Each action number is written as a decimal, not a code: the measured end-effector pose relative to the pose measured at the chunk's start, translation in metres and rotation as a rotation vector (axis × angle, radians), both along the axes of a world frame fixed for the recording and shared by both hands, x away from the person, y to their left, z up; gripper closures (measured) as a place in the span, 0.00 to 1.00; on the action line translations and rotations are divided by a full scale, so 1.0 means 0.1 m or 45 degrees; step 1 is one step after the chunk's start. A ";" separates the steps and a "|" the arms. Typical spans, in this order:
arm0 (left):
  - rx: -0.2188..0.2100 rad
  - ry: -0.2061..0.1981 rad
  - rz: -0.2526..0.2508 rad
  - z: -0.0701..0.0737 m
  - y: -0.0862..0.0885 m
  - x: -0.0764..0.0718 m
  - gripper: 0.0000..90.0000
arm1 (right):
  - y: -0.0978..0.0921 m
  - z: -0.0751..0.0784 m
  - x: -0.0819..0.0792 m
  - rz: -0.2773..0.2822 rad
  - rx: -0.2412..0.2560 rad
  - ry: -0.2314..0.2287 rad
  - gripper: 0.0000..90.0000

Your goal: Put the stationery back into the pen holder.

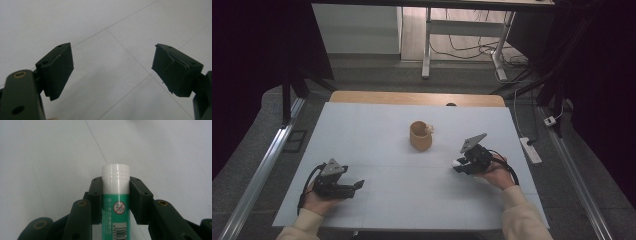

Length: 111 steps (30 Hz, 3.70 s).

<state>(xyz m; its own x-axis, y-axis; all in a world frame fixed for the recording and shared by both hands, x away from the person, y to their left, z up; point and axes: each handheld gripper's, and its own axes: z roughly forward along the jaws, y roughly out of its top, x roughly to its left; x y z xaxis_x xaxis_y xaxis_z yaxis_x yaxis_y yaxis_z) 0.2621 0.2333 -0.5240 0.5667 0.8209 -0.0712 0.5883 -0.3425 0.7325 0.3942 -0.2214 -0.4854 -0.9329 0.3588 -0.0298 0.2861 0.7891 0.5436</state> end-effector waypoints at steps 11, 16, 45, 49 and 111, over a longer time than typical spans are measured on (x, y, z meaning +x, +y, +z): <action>0.001 -0.001 0.003 0.00 0.00 0.00 0.19 | -0.11 0.17 -0.01 -0.069 0.197 -0.034 0.72; -0.001 -0.002 0.006 0.00 0.00 0.00 0.19 | -0.17 0.23 -0.01 -0.122 0.289 -0.063 0.72; -0.003 -0.015 0.009 0.02 0.00 0.00 0.19 | -0.08 0.60 -0.15 -0.228 0.595 -0.323 0.72; -0.012 -0.016 0.014 0.02 0.01 0.00 0.19 | 0.00 0.62 -0.14 -0.219 0.595 -0.331 0.72; -0.020 -0.009 0.018 0.02 0.03 0.00 0.18 | 0.93 0.84 0.36 -0.238 0.792 -0.353 0.72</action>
